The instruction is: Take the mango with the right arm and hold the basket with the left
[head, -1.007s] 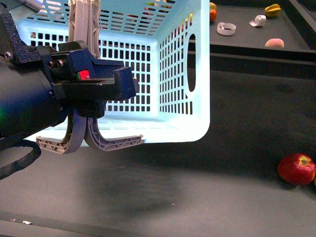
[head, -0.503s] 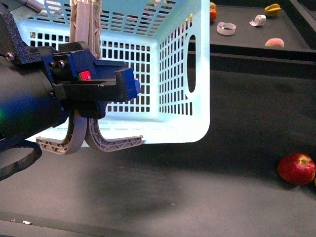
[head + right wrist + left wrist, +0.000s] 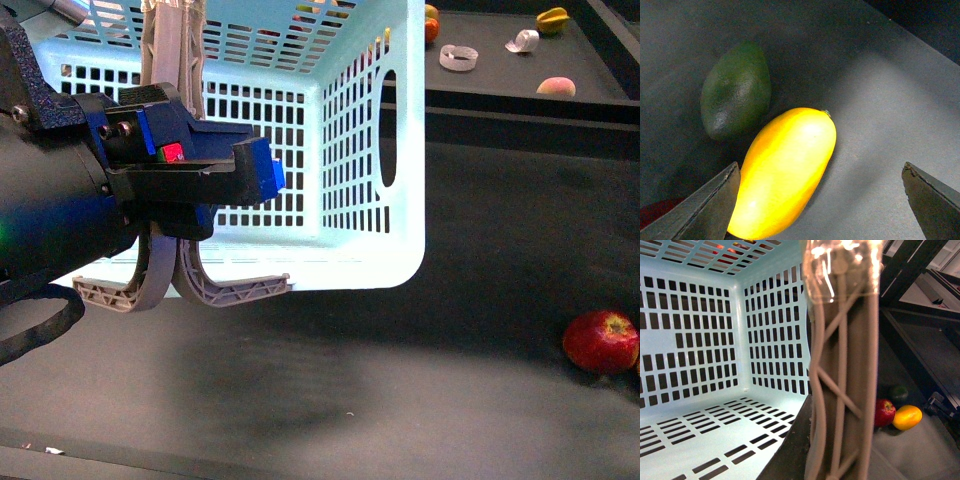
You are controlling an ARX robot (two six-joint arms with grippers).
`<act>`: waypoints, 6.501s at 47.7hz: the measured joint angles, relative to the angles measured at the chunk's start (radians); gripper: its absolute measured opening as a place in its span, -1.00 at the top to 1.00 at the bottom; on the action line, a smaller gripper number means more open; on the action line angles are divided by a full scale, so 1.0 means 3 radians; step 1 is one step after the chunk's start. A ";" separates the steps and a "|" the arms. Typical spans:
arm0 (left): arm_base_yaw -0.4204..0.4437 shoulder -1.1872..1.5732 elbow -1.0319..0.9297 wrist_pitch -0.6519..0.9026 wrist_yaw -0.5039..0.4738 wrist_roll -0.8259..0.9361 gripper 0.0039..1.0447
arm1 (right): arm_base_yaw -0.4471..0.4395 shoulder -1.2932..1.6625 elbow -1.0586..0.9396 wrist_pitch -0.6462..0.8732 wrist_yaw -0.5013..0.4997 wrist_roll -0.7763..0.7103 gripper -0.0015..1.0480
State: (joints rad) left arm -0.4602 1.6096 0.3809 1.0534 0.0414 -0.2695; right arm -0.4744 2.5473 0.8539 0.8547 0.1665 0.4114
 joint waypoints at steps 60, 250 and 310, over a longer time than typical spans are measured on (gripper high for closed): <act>0.0000 0.0000 0.0000 0.0000 0.0000 0.0000 0.90 | 0.0221 0.0748 0.0835 -0.0518 -0.0093 -0.0254 -0.26; 0.0000 0.0000 -0.0015 -0.0018 0.0011 -0.0003 0.90 | 0.1595 -0.6769 -0.2828 -0.1146 -0.0524 -0.1279 0.26; 0.0000 0.0000 -0.0017 -0.0018 0.0009 -0.0004 0.90 | 0.1588 -0.8473 -0.2828 -0.2842 -0.0559 -0.1359 0.96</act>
State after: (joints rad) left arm -0.4602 1.6096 0.3759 1.0481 0.0441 -0.2707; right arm 0.0021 0.0055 0.0055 0.0021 -0.0013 0.0036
